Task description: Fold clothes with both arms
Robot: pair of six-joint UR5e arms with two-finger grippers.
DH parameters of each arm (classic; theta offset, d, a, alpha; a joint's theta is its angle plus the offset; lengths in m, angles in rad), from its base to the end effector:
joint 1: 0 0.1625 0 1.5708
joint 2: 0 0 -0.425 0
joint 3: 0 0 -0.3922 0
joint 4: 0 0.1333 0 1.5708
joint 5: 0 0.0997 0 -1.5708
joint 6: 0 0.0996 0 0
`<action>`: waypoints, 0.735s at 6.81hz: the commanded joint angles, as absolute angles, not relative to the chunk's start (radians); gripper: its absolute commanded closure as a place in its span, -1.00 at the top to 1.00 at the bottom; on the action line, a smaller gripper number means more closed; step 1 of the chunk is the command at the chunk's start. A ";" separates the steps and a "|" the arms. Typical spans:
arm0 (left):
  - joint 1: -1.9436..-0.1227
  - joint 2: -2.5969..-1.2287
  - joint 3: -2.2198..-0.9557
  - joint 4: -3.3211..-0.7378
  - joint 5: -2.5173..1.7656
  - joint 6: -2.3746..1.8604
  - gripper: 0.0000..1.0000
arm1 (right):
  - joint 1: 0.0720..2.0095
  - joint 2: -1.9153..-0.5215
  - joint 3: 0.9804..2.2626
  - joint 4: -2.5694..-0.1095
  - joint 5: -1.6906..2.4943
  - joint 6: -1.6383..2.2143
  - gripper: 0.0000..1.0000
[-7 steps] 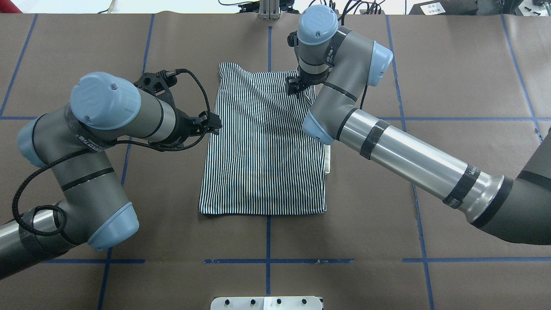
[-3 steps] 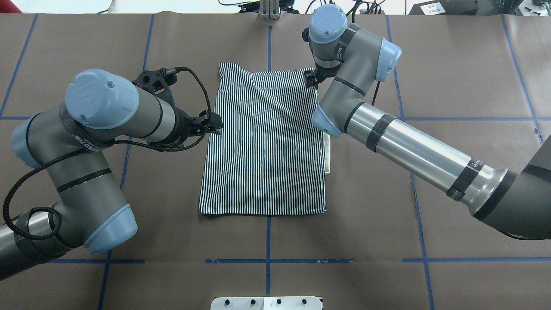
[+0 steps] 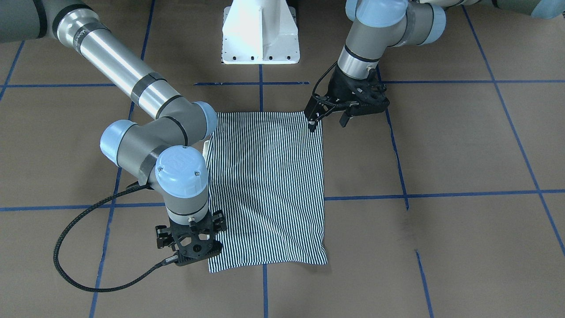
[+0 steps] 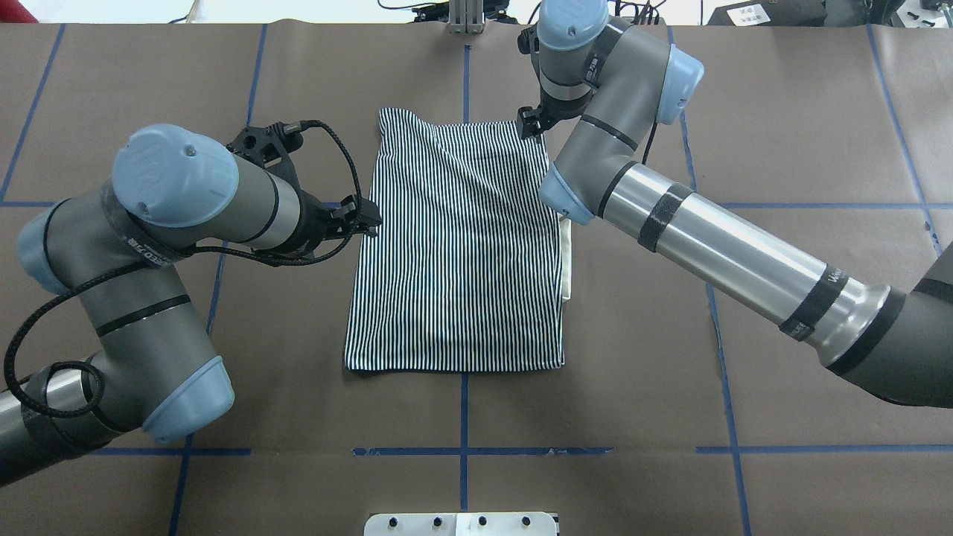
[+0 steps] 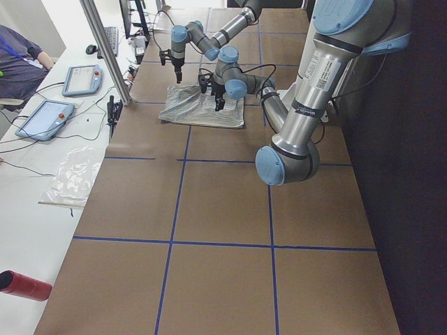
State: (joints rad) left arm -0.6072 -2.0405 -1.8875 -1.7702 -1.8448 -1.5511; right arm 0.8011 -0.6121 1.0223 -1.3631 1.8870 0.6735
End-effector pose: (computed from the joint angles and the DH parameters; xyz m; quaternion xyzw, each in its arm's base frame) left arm 0.4357 -0.4322 0.2337 0.0301 0.4830 -0.1908 0.8540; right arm -0.5136 -0.6770 0.2697 0.1263 -0.3110 -0.0931 0.9374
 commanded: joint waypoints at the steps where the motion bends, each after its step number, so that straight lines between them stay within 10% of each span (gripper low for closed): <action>1: -0.508 -1.991 -1.882 -1.769 -1.824 -1.719 1.00 | 0.784 -0.755 1.301 -1.425 2.012 0.837 1.00; 5: -0.394 -2.043 -1.817 -1.614 -1.711 -1.796 0.90 | 0.701 -0.897 1.600 -1.509 2.026 1.040 1.00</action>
